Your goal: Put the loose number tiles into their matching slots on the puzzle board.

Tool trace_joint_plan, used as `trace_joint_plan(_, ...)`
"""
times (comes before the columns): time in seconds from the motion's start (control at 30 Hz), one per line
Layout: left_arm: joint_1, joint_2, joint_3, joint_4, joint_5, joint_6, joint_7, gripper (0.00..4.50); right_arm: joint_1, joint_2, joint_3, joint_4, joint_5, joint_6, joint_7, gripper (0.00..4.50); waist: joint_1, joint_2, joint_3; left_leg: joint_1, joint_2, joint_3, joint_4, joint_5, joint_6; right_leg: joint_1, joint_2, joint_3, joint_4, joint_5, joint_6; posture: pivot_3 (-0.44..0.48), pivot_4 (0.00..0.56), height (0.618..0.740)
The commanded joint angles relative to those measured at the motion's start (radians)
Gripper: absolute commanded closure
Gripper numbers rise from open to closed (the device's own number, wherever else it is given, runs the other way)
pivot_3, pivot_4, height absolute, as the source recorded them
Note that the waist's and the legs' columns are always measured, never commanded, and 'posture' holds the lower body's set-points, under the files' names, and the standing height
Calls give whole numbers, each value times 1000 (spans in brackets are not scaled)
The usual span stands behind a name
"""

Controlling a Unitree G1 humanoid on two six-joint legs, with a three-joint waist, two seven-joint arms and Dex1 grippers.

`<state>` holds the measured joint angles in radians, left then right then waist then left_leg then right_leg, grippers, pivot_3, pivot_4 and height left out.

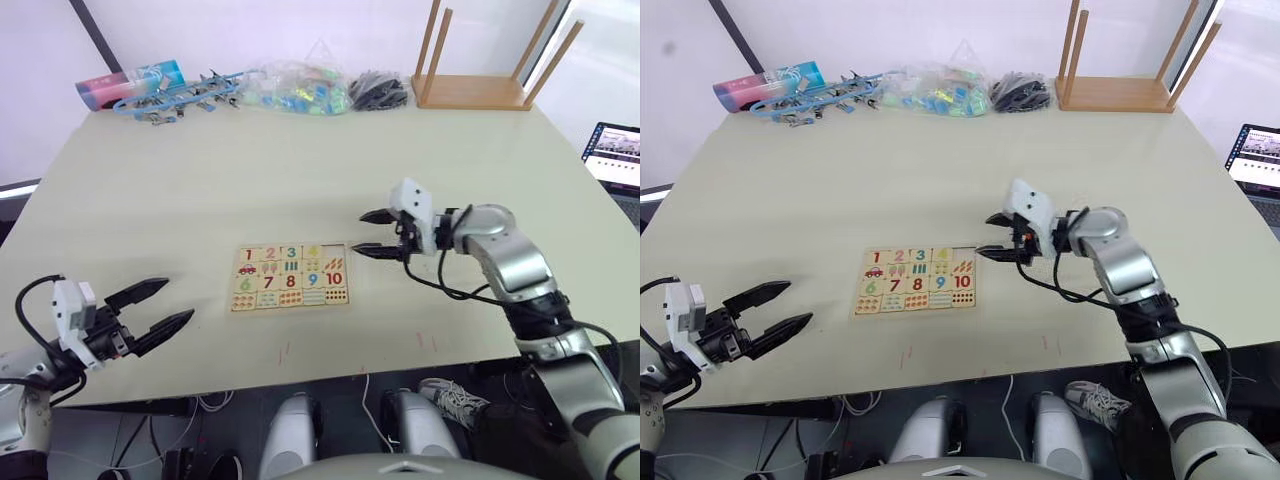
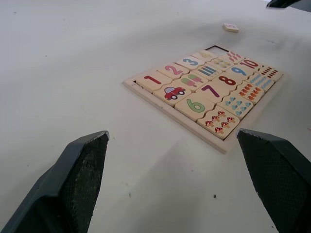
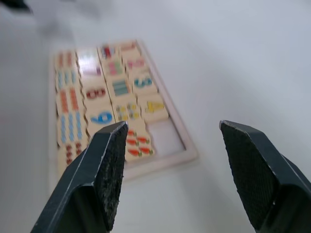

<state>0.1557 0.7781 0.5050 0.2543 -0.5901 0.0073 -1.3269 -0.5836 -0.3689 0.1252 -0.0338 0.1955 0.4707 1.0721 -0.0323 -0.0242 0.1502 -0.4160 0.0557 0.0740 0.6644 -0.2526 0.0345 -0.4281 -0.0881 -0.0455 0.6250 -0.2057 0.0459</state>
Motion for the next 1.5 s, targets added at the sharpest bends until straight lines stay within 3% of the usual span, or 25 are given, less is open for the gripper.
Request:
trace_joint_plan(0.03, -4, 10, 17, 7, -7, -4, -15, 0, 80, -53, -144, -85, 90, -27, -37, 1363, 7, 0, 0, 0, 0, 0, 0, 0, 0, 0, 0, 0, 0, 0, 0, 0, 150, 737)
trace_joint_plan(0.1, -8, 11, 14, 12, -5, -5, -17, 0, 105, -70, -164, -99, 117, -23, -47, 1363, 8, 0, 0, 0, 0, 0, 0, 0, 0, 0, -1, 1, -1, 0, 0, 0, 150, 737)
trace_joint_plan(0.13, -8, 11, 15, 15, -2, -14, -21, 0, 127, -82, -171, -110, 118, -35, -52, 940, 7, 0, 0, 0, 0, 0, 1, 0, 0, 0, 0, 1, 0, 0, 0, 0, 150, 737)
trace_joint_plan(0.27, -39, 6, 11, 51, 11, -26, -8, 0, 320, -130, -326, -172, 172, -110, -75, 101, 23, -2, -1, 1, 1, -1, 0, 0, 0, 0, 1, -1, 0, 0, 0, 0, 150, 737)
trace_joint_plan(0.5, -27, -2, 24, 62, 5, -26, -8, 0, 581, -160, -470, -214, 222, -221, -93, 101, 24, -5, -4, 2, 1, -1, 0, 0, 0, 1, 0, -1, -1, 0, 1, 0, 150, 737)
trace_joint_plan(0.83, 8, -5, 49, 51, -11, -29, -20, 0, 811, -139, -543, -191, 255, -388, -105, 101, 23, -4, -3, 3, 3, -3, 2, 0, 0, 1, -1, 0, -1, -1, 3, 0, 150, 737)
trace_joint_plan(1.5, 70, -39, 73, -5, -22, -33, 1, 0, 844, -147, -508, -17, 244, -603, -87, 101, 24, -3, -3, 2, 3, -3, 2, 0, 0, 1, -2, 0, 0, 0, 1, 0, 150, 737)
